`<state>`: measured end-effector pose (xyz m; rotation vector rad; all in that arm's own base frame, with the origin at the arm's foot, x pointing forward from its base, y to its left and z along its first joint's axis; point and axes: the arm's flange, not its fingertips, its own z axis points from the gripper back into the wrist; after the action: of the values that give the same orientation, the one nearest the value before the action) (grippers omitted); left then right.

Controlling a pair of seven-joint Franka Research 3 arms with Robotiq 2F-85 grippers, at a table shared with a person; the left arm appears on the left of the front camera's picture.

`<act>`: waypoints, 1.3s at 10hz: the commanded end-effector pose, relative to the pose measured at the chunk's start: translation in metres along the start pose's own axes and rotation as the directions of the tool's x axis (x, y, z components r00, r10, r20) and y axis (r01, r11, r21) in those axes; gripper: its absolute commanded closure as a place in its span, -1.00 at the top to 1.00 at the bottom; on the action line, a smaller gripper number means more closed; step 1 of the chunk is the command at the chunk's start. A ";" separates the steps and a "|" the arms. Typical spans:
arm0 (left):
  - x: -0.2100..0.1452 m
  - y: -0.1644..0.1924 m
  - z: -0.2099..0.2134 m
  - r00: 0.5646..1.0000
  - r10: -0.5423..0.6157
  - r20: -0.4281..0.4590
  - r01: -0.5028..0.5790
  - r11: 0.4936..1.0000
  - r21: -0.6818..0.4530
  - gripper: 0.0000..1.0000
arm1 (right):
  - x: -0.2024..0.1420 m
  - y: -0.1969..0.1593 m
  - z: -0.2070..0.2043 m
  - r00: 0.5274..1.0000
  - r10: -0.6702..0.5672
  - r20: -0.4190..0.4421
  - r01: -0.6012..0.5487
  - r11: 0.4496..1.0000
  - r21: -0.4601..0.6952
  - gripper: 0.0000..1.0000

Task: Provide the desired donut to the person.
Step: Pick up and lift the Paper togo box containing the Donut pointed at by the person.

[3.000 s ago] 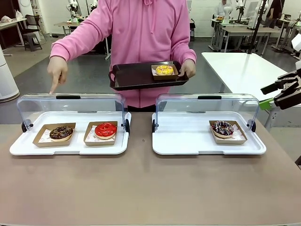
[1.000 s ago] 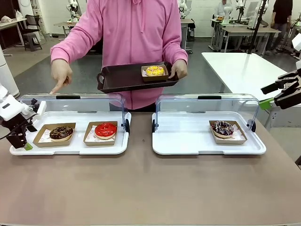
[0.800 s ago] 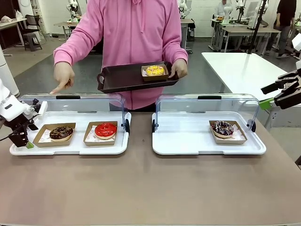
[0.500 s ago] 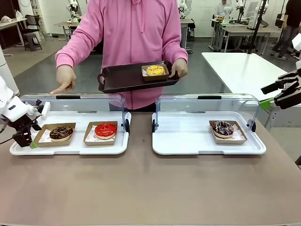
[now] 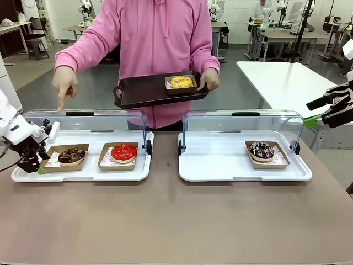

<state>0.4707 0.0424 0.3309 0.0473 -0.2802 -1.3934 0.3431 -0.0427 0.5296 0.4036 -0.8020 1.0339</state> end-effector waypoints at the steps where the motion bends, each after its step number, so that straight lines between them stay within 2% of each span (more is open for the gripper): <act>1: -0.005 0.003 -0.006 1.000 -0.031 -0.004 0.031 0.999 -0.015 -1.00 | -0.001 0.000 -0.002 1.000 0.006 -0.005 -0.006 1.000 0.001 1.00; 2: -0.005 0.003 -0.010 1.000 -0.028 0.006 0.028 0.999 -0.019 -0.69 | -0.001 0.000 -0.002 1.000 0.006 -0.005 -0.006 1.000 0.001 1.00; 4: -0.005 0.004 -0.013 1.000 -0.021 0.011 0.021 1.000 -0.005 -1.00 | -0.001 0.000 -0.002 1.000 0.006 -0.005 -0.006 1.000 0.001 1.00; 10: -0.005 -0.009 0.001 0.999 -0.040 0.029 0.041 0.999 -0.013 -1.00 | -0.001 0.000 -0.002 1.000 0.006 -0.005 -0.006 1.000 0.001 1.00; 13: -0.003 -0.065 0.046 0.996 -0.083 0.011 0.082 0.996 0.043 -1.00 | -0.001 0.000 -0.002 1.000 0.006 -0.005 -0.006 1.000 0.001 1.00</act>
<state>0.4325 0.0359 0.3451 0.0592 -0.3006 -1.4326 0.3431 -0.0426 0.5295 0.4039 -0.8017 1.0340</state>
